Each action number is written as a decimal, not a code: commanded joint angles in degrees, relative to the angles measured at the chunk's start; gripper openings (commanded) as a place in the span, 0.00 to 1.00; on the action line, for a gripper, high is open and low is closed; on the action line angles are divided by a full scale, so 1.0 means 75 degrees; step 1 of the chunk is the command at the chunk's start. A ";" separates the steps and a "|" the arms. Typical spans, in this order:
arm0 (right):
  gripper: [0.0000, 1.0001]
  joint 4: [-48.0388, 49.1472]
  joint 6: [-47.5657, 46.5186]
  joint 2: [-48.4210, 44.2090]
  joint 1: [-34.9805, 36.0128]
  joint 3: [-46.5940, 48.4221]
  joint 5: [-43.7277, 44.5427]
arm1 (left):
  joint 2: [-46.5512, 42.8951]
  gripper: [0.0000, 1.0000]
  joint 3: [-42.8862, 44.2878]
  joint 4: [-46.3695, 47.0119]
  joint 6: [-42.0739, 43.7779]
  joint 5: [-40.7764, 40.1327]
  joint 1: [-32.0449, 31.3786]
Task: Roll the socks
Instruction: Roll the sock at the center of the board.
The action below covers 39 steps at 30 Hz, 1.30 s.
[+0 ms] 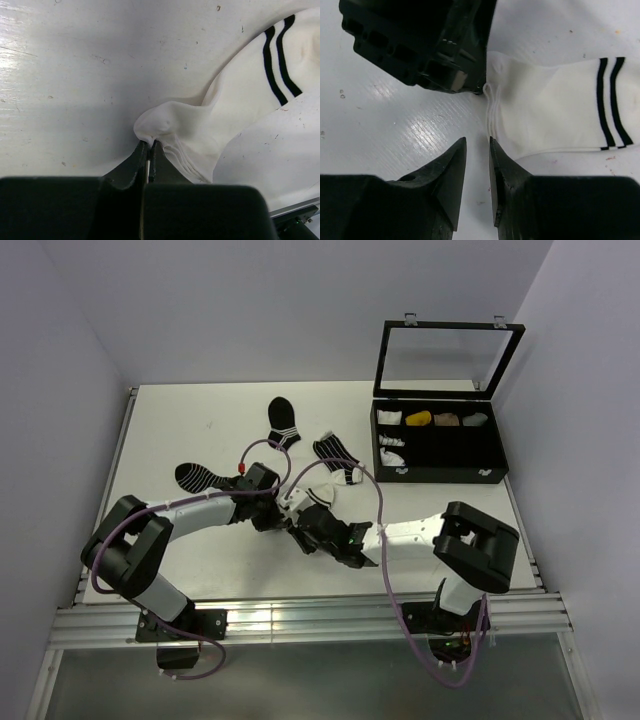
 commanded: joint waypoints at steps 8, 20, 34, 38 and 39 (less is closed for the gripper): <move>0.23 0.0449 -0.0265 0.0728 0.0096 0.0648 0.0449 | 0.0218 0.00 -0.0160 -0.0845 0.0345 -0.0168 -0.0001; 0.28 0.0273 -0.0112 0.0881 0.0096 0.0835 0.1082 | 0.0194 0.00 -0.0195 -0.0834 0.0404 -0.0052 -0.0001; 0.31 -0.0020 -0.0136 0.1466 0.0096 0.1082 0.0766 | 0.0206 0.00 -0.0171 -0.0834 0.0427 -0.0016 -0.0001; 0.32 -0.0055 -0.0194 0.1525 0.0096 0.1070 0.0556 | 0.0253 0.00 -0.0171 -0.0810 0.0416 0.0043 -0.0001; 0.33 -0.0078 -0.0183 0.1525 0.0096 0.1070 0.0497 | 0.0264 0.00 -0.0171 -0.0799 0.0416 0.0031 -0.0001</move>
